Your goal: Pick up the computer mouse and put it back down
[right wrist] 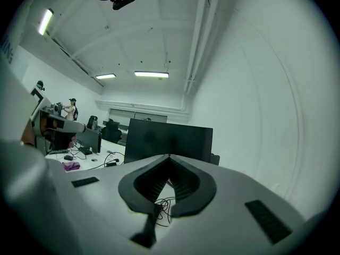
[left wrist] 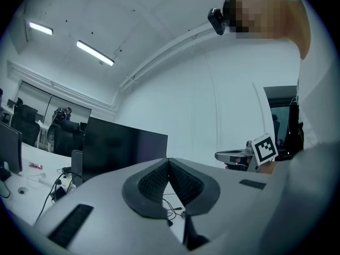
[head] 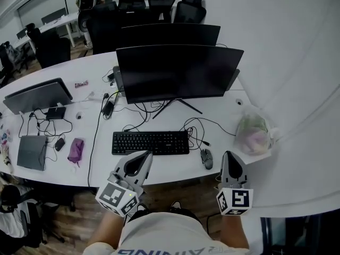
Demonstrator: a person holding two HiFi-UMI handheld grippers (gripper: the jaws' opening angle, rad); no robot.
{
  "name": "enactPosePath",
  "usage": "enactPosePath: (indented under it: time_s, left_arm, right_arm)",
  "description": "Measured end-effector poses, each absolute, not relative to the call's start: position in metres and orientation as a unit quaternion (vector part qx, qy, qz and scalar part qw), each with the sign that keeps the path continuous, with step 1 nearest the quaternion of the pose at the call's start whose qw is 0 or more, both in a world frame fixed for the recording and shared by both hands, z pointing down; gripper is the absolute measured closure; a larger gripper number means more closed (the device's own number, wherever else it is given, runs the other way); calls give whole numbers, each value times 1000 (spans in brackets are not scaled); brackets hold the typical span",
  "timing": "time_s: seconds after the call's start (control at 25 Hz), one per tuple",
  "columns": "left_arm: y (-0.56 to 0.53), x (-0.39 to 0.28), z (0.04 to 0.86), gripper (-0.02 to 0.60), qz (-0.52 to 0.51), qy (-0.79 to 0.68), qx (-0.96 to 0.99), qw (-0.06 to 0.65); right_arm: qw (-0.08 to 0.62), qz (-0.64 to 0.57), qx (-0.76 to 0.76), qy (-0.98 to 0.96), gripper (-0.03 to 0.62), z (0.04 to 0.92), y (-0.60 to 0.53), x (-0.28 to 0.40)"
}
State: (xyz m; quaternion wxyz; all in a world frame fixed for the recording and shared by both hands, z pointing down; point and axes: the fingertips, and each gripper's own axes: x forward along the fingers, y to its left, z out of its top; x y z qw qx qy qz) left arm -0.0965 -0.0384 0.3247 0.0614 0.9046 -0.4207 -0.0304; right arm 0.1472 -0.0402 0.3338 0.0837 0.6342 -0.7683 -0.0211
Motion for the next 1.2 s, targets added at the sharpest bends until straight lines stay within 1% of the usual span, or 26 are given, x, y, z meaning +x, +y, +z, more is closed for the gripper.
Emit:
enactPosePath:
  time_s: [0.36,1.2]
  left_arm:
    - [-31,-110,322,574,-36,-424,903,56]
    - [-33,-108,322,574,-37,-421,904,57]
  right_arm:
    - [71,-48,627,-774,574,311,-30,134]
    - [74,-29,630,-773,574,316,-29,136]
